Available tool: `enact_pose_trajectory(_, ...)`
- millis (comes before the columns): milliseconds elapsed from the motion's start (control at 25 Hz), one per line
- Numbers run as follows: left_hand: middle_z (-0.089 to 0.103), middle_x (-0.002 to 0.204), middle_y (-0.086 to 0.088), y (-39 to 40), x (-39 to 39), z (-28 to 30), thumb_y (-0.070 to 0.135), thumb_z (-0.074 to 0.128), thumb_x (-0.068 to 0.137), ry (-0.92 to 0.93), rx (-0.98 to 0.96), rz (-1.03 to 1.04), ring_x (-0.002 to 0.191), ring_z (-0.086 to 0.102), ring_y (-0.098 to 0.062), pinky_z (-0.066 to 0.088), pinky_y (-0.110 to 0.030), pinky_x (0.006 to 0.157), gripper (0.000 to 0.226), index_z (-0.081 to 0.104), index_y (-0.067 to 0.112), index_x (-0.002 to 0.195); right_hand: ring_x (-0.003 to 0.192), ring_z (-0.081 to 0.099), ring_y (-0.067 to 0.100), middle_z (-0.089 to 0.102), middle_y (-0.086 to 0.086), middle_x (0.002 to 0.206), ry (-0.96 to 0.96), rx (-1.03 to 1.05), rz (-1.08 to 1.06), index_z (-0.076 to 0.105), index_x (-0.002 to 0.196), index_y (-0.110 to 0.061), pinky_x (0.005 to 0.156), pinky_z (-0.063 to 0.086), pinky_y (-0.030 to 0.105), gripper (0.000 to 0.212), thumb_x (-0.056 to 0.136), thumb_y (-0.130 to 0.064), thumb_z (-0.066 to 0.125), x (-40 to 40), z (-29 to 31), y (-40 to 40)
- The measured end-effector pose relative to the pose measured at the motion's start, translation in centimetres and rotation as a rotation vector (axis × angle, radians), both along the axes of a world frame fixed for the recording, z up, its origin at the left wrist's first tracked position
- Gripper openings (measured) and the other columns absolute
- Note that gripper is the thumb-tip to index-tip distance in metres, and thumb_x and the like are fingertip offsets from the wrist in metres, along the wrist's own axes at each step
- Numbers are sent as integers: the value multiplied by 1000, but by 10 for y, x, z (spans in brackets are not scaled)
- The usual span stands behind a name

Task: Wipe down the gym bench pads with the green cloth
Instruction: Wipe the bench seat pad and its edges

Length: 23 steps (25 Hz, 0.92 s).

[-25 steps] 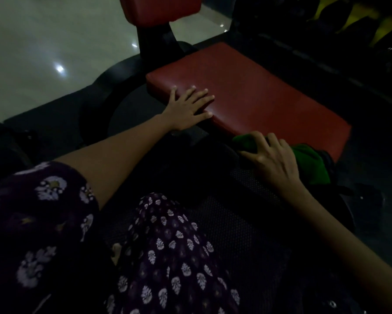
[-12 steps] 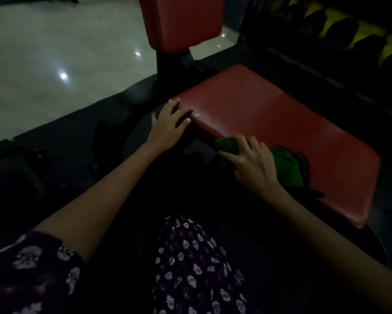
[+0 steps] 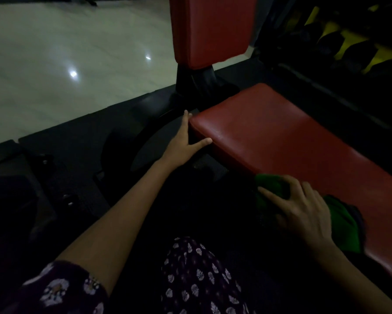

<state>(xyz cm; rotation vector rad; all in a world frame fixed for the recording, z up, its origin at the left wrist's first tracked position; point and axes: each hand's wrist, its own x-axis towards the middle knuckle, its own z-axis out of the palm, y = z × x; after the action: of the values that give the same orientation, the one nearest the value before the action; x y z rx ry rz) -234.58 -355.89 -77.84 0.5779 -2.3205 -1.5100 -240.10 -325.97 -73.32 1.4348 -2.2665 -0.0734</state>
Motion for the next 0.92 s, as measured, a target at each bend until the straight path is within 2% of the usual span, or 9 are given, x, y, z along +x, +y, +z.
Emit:
enact_pose_trajectory(160,40,141,4,-8,-3,4,35,74,78,54,125,33,126,39,-9,32,-21,102,84,26,23,146,73,55,32,61,15,105,-68,-80,26,70,109,-28,56,41,31,48,65,-10,74,-4,7,-107)
enact_pose_trajectory(240,46,140,1,-15,-5,3,40,78,71,103,196,43,127,43,-12,36,-25,104,83,37,23,142,75,54,31,61,15,107,-32,-72,59,70,110,-27,57,40,31,41,71,-13,69,-7,4,-132)
enact_pose_trajectory(360,50,138,0,-17,-6,-2,54,77,58,118,273,71,126,47,-14,38,-33,107,91,44,27,138,80,43,28,59,17,116,107,3,125,67,113,-26,60,38,32,44,78,-15,43,-7,-4,-100)
enact_pose_trajectory(520,53,133,5,-28,-15,-7,28,74,79,136,341,48,126,47,-12,34,-36,111,67,45,21,139,77,38,28,51,18,118,178,55,81,69,112,-22,57,37,33,45,78,-11,41,1,-20,-28)
enact_pose_trajectory(640,52,135,-2,-26,-17,1,18,60,91,169,445,107,126,47,-12,32,-29,111,47,49,11,136,75,42,29,52,17,115,191,44,83,69,112,-24,56,37,32,45,77,-13,43,-2,-16,-54)
enact_pose_trajectory(720,55,132,-5,-24,-17,6,22,52,96,168,481,145,123,49,-13,35,-27,109,39,53,8,132,74,50,30,59,15,110,112,-12,85,68,112,-28,57,39,31,42,76,-15,52,-7,-8,-102)
enact_pose_trajectory(800,59,127,-8,-19,-18,8,27,44,99,195,526,202,119,54,-16,39,-34,108,37,56,8,128,79,54,30,59,12,109,-66,-69,66,66,116,-31,59,41,31,45,74,-16,66,-15,7,-149)
enact_pose_trajectory(880,60,125,-11,-7,-19,9,28,37,101,234,553,307,118,55,-20,39,-37,107,39,57,7,126,92,53,28,54,8,114,-277,-83,17,59,125,-35,65,43,33,47,80,-23,67,-33,21,-182)
enact_pose_trajectory(920,59,127,-12,1,-20,10,28,36,102,231,496,340,120,53,-20,38,-34,107,40,55,6,128,99,52,26,52,6,117,-361,-68,-7,55,129,-36,71,45,34,47,84,-26,63,-47,26,-192)
